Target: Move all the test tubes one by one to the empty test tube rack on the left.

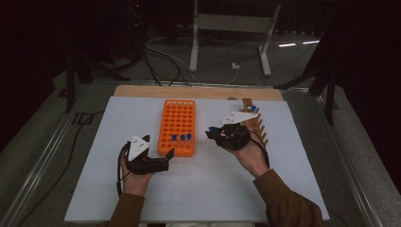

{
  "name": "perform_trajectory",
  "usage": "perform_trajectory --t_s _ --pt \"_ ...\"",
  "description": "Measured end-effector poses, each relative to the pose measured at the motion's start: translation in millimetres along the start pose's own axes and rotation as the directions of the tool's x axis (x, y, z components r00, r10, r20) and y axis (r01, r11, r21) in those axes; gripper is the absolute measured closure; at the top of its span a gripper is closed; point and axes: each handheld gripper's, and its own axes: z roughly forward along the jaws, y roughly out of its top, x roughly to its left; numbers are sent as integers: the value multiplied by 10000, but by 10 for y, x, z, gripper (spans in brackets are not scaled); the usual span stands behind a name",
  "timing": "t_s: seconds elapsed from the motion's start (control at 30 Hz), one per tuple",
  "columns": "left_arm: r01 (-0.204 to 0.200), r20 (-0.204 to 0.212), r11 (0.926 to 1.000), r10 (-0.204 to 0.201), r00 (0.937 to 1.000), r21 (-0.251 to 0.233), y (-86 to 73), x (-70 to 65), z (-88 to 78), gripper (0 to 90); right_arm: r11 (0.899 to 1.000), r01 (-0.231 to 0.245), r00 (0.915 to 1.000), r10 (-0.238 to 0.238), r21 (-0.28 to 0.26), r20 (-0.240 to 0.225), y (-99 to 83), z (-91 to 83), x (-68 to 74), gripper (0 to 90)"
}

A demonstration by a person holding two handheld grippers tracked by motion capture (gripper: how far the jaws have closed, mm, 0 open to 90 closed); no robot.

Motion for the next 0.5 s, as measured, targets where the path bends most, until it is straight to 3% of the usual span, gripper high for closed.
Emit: perform_trajectory --t_s 0.5 --pt "-213 414 9996 221 9989 -182 35 -87 30 12 9995 313 9977 -315 -37 -600 84 69 215 766"
